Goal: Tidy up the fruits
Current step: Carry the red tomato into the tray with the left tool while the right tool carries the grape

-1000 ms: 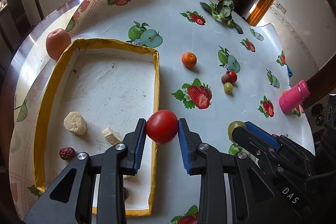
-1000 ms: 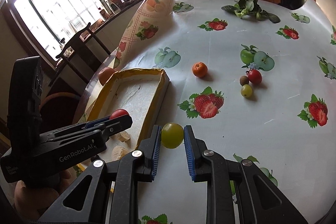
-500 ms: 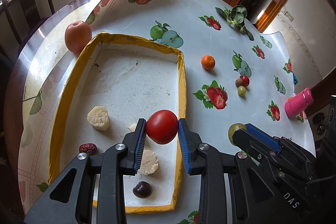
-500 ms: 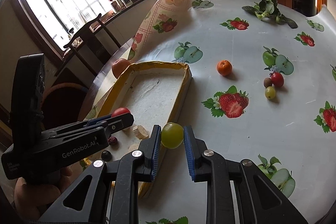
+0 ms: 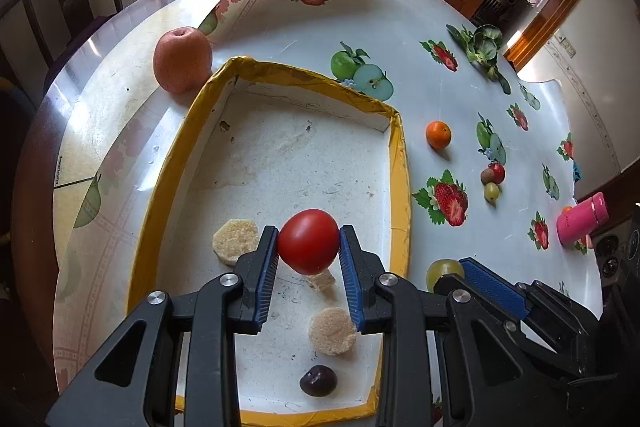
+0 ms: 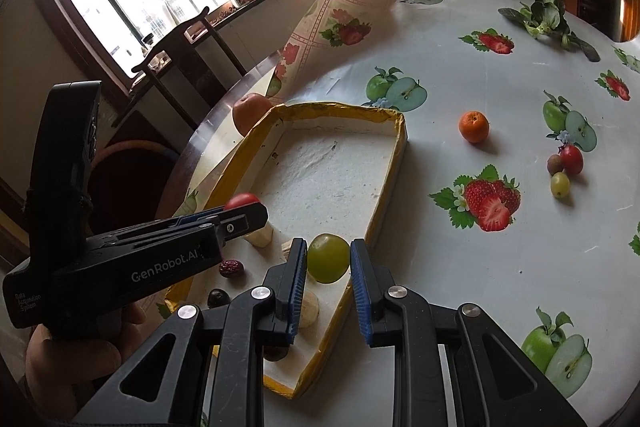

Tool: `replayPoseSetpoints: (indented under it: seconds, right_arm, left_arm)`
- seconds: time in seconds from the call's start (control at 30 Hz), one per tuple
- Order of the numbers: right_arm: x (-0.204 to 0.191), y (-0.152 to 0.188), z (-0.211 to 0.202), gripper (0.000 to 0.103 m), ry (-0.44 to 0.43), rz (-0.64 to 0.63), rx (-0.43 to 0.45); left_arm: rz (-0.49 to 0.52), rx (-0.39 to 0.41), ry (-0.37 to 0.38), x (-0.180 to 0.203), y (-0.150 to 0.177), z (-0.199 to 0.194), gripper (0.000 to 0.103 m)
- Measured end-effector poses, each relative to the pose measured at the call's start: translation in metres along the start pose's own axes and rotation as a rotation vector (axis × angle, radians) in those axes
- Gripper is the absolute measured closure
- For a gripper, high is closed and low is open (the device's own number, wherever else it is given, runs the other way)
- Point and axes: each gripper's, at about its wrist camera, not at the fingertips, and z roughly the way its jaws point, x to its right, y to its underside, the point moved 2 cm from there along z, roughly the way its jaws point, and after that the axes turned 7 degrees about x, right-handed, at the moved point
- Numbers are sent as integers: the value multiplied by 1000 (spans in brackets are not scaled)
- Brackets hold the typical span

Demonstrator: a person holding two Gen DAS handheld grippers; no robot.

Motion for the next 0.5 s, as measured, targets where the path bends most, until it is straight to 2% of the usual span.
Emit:
replayPoseSetpoints:
  seconds: [0.27,0.5]
  right_arm:
    - [-21,2,45,81,2,-53,-68]
    - [-19,-1,76,81,30,-59,-100]
  left_arm:
    - [-27,-8,-23,-22,-24,23,75]
    - [-20,-41,-46,-31,-31,48,75]
